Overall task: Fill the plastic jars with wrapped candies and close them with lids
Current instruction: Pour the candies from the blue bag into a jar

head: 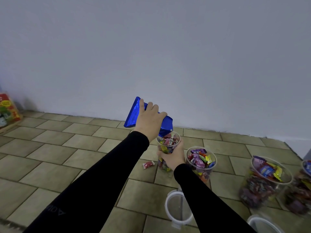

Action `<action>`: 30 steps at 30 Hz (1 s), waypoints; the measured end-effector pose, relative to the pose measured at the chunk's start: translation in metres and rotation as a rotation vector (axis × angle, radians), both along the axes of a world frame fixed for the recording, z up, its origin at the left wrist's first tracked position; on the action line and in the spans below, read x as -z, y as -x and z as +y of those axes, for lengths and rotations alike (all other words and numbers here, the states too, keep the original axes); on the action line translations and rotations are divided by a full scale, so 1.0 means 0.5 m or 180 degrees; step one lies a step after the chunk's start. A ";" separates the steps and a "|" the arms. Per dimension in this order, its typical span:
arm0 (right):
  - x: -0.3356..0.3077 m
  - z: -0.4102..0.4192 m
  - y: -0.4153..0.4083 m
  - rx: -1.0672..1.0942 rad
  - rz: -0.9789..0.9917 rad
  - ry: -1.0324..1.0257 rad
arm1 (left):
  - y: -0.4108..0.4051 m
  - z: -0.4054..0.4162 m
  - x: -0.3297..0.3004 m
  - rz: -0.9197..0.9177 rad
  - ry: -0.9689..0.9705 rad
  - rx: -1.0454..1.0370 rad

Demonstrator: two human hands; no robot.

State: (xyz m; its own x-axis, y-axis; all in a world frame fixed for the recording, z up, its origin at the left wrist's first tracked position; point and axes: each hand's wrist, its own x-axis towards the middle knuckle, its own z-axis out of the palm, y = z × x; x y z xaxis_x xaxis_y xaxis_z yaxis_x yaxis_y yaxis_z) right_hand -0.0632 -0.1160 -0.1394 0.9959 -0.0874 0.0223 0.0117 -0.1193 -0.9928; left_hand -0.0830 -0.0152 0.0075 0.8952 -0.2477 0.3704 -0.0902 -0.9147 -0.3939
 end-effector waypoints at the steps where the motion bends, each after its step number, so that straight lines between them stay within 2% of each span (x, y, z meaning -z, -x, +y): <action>1: 0.001 0.001 -0.001 -0.0010 -0.0004 -0.0016 | 0.000 0.001 -0.002 -0.0030 0.0084 -0.0026; 4: -0.002 -0.002 0.001 -0.0003 -0.0061 -0.0049 | 0.003 -0.004 0.002 -0.0027 0.0153 0.0025; 7: 0.000 -0.002 0.000 -0.0003 -0.0126 -0.0058 | 0.006 -0.014 0.020 0.0120 -0.0158 0.0163; 11: 0.000 0.000 0.000 0.0022 -0.0149 -0.0043 | 0.000 -0.009 0.011 -0.0065 -0.0189 0.0165; 15: 0.004 -0.005 -0.002 0.0007 -0.0190 -0.0091 | 0.003 -0.021 0.019 -0.0004 -0.0548 0.0336; 25: 0.001 -0.004 0.005 0.0023 -0.0231 -0.0037 | -0.007 -0.020 0.010 0.0076 -0.0717 0.0249; 30: -0.004 -0.005 0.010 -0.0001 -0.0222 -0.0091 | -0.005 -0.022 0.009 -0.0003 -0.0612 0.0270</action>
State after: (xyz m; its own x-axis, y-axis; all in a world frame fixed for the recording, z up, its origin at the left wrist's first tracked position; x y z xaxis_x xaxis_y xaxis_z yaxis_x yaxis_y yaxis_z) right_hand -0.0684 -0.1183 -0.1374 0.9921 -0.0888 0.0892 0.0810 -0.0911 -0.9925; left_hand -0.0803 -0.0260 0.0031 0.8678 -0.3885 0.3097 -0.1634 -0.8118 -0.5607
